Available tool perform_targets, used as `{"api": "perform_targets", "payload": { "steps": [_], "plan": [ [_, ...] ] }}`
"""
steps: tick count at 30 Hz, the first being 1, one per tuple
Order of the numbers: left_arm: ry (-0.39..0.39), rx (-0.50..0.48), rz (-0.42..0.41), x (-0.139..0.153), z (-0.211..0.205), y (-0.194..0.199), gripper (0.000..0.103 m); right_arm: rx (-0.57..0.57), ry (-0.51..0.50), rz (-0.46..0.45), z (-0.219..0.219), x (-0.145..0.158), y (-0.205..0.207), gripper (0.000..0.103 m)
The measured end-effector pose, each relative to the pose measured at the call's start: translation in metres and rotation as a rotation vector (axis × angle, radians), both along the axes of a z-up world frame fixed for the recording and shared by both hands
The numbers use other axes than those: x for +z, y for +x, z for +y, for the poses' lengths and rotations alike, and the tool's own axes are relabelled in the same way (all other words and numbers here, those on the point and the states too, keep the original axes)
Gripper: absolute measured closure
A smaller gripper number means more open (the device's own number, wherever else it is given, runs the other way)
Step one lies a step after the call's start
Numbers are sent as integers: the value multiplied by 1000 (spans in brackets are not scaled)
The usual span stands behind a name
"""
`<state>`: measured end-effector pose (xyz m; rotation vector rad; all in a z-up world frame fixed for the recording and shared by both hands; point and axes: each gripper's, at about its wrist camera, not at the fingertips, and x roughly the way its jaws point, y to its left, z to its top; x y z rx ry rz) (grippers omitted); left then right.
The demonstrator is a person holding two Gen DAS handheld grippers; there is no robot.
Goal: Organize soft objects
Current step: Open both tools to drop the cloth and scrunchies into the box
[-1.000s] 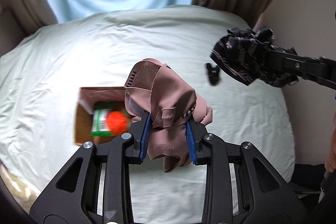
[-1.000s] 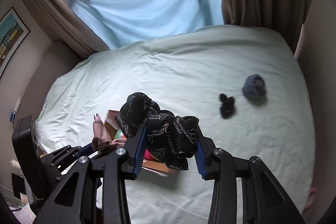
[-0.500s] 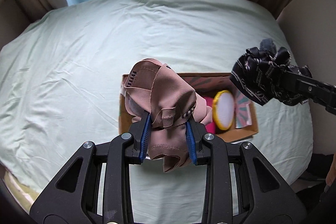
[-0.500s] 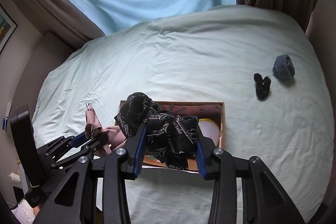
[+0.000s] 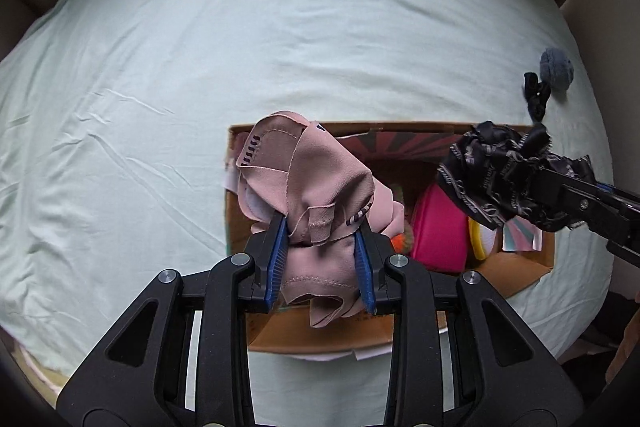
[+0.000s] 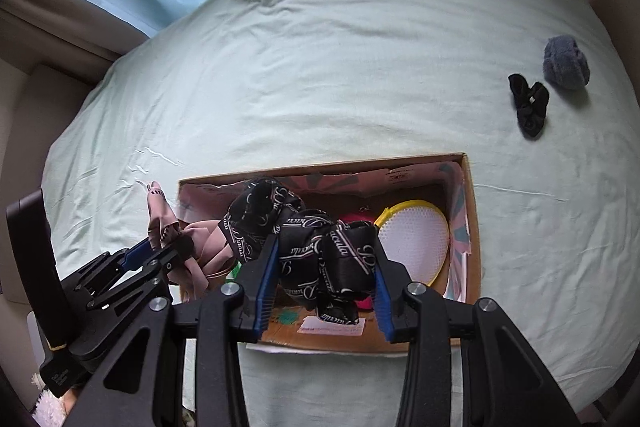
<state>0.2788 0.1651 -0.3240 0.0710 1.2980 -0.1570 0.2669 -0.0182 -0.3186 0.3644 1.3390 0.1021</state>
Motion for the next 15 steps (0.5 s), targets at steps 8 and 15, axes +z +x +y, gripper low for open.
{"api": "perform_targets", "payload": {
  "steps": [8, 15],
  "plan": [
    [42, -57, 62, -34, -16, 13, 56, -9, 35, 69, 2, -37, 24, 63],
    [69, -137, 53, -32, -26, 6, 1, 6, 48, 80, 5, -43, 34, 1]
  ]
}}
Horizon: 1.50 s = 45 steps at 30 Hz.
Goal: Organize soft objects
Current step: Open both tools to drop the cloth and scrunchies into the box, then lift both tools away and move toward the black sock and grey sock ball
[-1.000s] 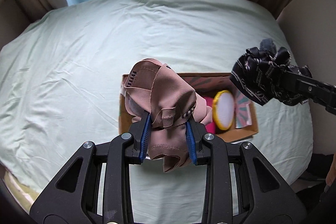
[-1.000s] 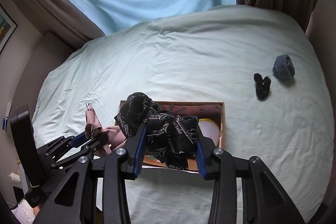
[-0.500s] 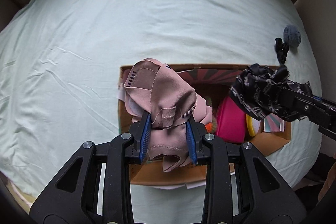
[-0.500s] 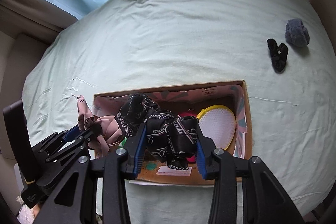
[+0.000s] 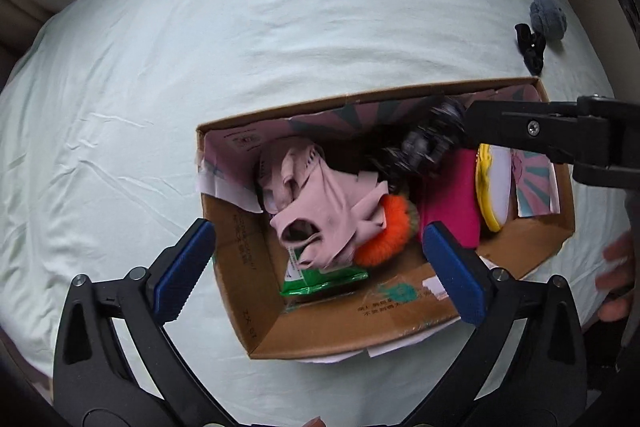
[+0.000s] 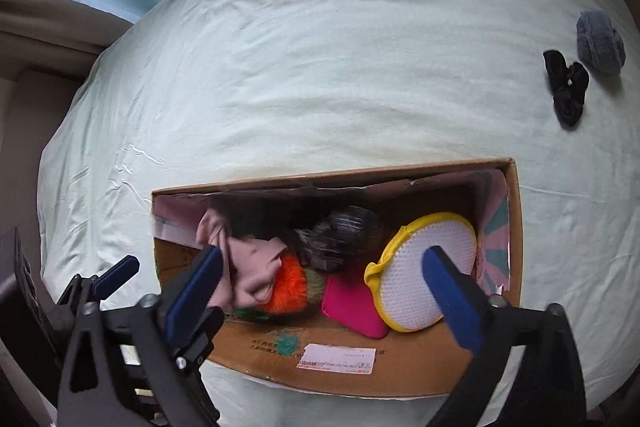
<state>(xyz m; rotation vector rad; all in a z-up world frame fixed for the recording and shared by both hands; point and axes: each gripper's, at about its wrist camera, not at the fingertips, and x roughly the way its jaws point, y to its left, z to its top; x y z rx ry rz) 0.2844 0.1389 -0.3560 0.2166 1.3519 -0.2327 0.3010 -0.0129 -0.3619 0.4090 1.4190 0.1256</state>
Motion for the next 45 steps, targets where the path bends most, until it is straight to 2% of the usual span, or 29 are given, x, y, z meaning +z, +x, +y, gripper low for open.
{"api": "perform_targets", "payload": {
  "steps": [3, 10, 16, 27, 34, 40, 45],
  "plan": [
    [3, -9, 5, 3, 2, -6, 1, 20, -20, -21, 0, 3, -3, 1],
    [-23, 41, -3, 11, 13, -16, 1, 5, -25, -49, -4, 11, -13, 1],
    [-35, 63, -35, 29, 19, -27, 1, 6, -26, -114, -5, 36, -25, 1],
    [-61, 85, -145, 91, 32, -67, 1, 49, -55, -211, 3, 101, -74, 1],
    [-116, 99, -196, 128, 37, -104, 1, 50, -146, -312, -5, 146, -121, 1],
    [-112, 106, -274, 161, 34, -136, 1, -9, -207, -400, -28, 176, -161, 1],
    [-97, 114, -334, 181, 18, -150, 1, -63, -243, -478, -65, 196, -185, 1]
  ]
}}
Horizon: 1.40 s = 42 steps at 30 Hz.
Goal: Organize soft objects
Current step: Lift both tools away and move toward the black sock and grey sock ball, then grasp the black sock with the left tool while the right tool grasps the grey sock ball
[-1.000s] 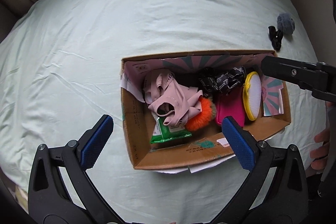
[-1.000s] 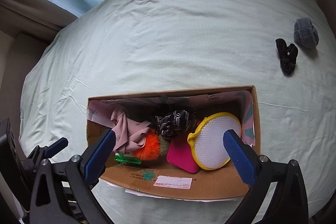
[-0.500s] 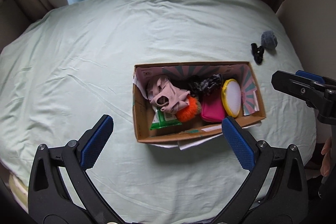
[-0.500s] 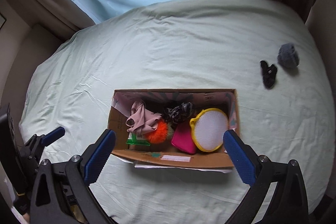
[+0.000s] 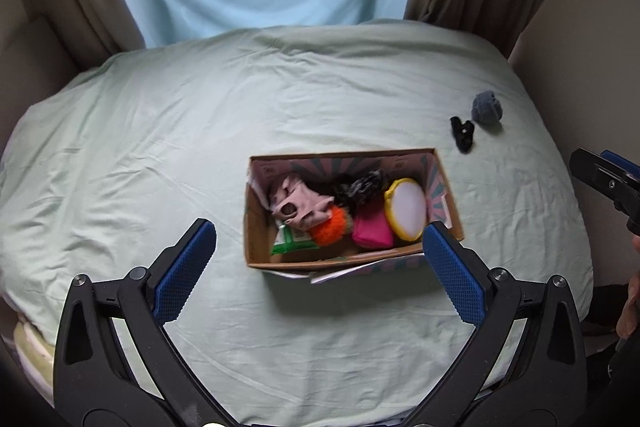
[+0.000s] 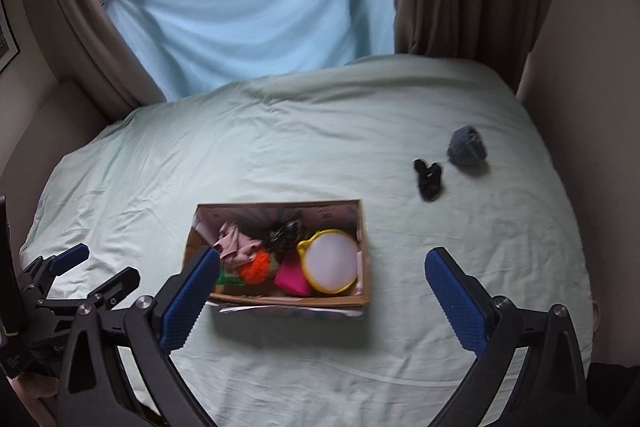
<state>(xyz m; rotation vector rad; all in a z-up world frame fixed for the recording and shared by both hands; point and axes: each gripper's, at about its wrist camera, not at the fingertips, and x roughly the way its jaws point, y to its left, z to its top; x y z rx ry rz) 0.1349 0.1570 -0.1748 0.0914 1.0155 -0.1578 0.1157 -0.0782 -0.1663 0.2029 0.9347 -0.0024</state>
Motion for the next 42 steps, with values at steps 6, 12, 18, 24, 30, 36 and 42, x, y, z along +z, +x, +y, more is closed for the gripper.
{"api": "perform_targets", "payload": {
  "steps": [6, 12, 18, 24, 30, 36, 42],
  "plan": [
    [8, -19, -71, 22, -48, -9, 0, -42, -20, -106, -60, 21, -17, 1],
    [-69, -10, -93, 34, -114, -7, 1, -66, -17, -124, -129, 25, -14, 1],
    [-78, -6, -61, 20, -188, 14, 1, -30, -15, -106, -199, 10, 13, 1],
    [-75, 22, -51, -3, -255, 37, 1, -3, 14, -102, -253, -16, 50, 1],
    [-52, 47, -53, -43, -308, 72, 1, -19, 84, -87, -290, -64, 92, 1],
    [-65, 27, -22, -99, -342, 107, 1, -40, 105, -72, -311, -112, 131, 1],
    [-69, 24, 22, -161, -359, 144, 1, -50, 143, -39, -319, -163, 168, 1]
  ]
}}
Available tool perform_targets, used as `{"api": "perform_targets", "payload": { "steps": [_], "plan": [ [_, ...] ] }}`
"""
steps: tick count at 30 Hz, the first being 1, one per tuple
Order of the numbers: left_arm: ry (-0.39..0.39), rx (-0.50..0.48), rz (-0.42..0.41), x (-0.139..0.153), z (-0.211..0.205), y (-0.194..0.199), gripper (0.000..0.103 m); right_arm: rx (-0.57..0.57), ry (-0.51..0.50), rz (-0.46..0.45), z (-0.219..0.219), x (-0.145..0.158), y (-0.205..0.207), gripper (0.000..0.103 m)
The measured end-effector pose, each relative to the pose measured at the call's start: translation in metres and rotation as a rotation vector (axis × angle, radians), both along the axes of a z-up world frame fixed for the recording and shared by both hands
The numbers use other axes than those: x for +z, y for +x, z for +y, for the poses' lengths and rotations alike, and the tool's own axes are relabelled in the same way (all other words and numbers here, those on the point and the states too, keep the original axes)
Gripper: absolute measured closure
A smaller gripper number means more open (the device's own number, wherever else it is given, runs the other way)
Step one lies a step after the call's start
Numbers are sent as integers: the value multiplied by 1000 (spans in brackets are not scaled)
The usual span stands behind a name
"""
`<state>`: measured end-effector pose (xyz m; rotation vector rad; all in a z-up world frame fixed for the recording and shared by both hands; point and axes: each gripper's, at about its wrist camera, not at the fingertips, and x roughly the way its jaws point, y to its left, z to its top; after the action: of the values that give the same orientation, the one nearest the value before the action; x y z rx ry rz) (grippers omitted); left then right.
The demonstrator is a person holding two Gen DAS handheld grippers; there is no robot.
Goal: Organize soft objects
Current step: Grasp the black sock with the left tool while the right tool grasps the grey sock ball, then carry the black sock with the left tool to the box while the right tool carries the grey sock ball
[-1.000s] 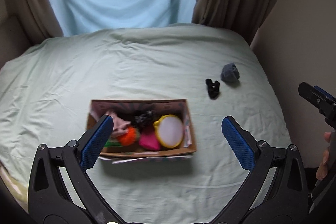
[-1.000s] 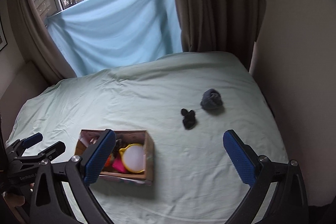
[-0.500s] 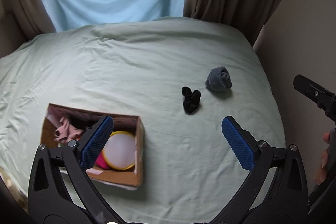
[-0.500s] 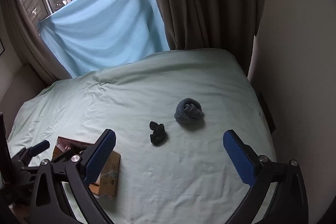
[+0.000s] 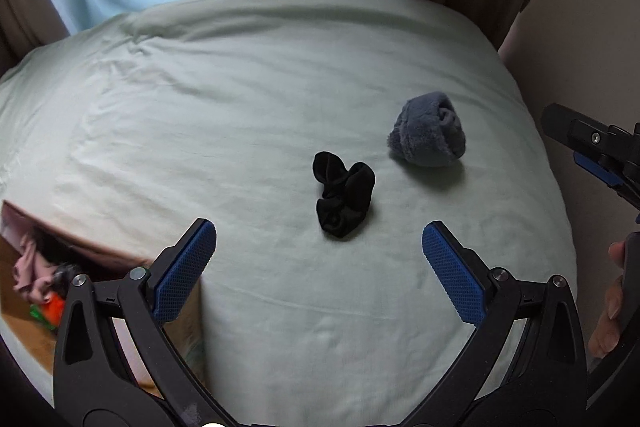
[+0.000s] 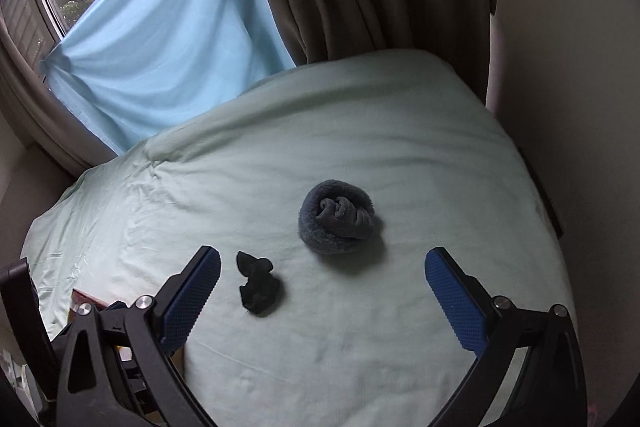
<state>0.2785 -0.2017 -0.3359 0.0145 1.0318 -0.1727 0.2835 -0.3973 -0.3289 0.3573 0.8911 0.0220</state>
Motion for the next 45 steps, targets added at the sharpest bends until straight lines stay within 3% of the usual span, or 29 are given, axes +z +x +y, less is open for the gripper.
{"api": "perform_targets", "payload": {
  "steps": [12, 14, 16, 20, 23, 25, 28, 33, 40, 45],
  "plan": [
    [-8, -31, 23, -101, -24, 62, 5, 13, 86, 68, -2, -105, 71, 1],
    [-3, -40, 27, -113, -27, 68, 12, 14, 94, 71, -2, -118, 79, 1],
    [2, -47, 30, -123, -30, 72, 32, 16, 102, 72, -1, -127, 86, 1],
    [-4, -65, 51, -138, -34, 79, 41, 13, 91, 68, -1, -139, 99, 1],
    [-10, -77, 55, -144, -36, 82, 54, 10, 76, 61, -1, -143, 105, 3],
    [-14, -81, 58, -146, -37, 83, 72, 10, 77, 74, -2, -146, 109, 24],
    [-47, -76, 49, -147, -36, 86, 79, -1, 80, 77, -4, -147, 111, 32],
    [-87, -44, 72, -146, -31, 91, 83, -18, 51, 50, -5, -139, 104, 42],
    [-99, -37, 75, -131, -29, 81, 84, -62, 32, 21, -8, -118, 86, 43],
    [-111, -31, 49, -101, -26, 73, 84, -58, -7, -11, -6, -80, 64, 43]
  ]
}}
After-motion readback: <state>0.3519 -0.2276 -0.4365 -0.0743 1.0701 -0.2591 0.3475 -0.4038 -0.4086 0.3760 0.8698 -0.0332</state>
